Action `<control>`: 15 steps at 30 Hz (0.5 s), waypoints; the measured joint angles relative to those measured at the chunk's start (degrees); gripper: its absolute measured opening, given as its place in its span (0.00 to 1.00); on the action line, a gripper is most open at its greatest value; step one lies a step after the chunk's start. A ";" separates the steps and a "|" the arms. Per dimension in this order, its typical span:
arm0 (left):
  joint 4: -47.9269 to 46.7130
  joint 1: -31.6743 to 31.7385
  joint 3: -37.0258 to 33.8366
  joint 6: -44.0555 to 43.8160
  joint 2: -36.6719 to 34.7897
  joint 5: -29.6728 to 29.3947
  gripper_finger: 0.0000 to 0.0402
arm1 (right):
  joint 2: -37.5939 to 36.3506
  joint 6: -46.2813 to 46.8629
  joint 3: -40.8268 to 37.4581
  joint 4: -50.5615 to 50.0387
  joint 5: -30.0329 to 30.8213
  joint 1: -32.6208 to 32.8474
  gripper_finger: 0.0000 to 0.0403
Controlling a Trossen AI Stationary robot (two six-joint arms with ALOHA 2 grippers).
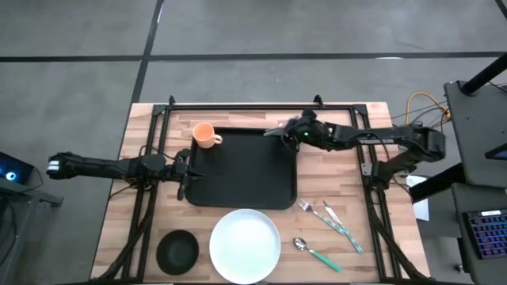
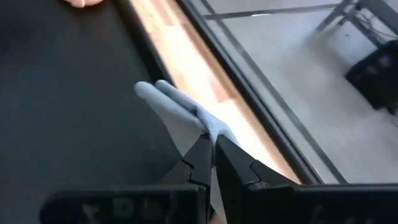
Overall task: Set up tray
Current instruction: Put the gray napkin on the right of the black tray
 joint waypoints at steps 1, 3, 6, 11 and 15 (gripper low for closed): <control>0.00 0.00 0.00 0.00 0.00 0.00 0.00 | 1.53 -0.06 0.51 0.46 -0.55 0.00 0.02; 0.00 0.00 0.00 0.02 0.00 0.00 0.00 | 4.72 -0.06 1.93 0.86 -1.86 0.12 0.02; 0.00 0.00 0.00 0.00 0.00 0.01 0.00 | 9.22 -0.38 4.18 1.46 -4.94 1.12 0.02; 0.00 0.00 0.00 0.00 0.00 0.02 0.00 | 14.18 -1.97 7.58 1.84 -5.83 3.22 0.02; 0.00 0.00 0.00 0.00 0.00 0.02 0.00 | 14.58 -2.60 8.69 2.05 -10.36 3.75 0.02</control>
